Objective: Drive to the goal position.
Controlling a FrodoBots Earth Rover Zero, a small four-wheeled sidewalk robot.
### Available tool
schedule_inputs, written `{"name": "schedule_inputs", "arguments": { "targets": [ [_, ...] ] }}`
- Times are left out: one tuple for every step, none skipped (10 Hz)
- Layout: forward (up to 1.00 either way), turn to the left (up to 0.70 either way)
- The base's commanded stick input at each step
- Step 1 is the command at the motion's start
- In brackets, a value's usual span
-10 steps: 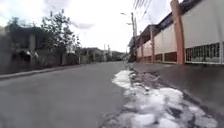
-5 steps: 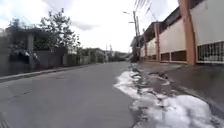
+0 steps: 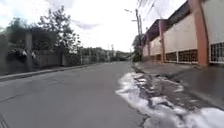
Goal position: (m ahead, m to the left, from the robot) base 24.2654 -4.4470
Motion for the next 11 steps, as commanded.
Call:
{"name": "schedule_inputs", "arguments": {
  "targets": [
    [1.0,-0.05],
    [1.0,-0.4],
    [1.0,-0.4],
    [1.0,-0.4],
    [1.0,-0.4],
    [1.0,-0.4],
    [1.0,-0.4],
    [1.0,-0.08],
    [1.0,0.0],
    [1.0,0.0],
    [1.0,0.0]
  ]
}}
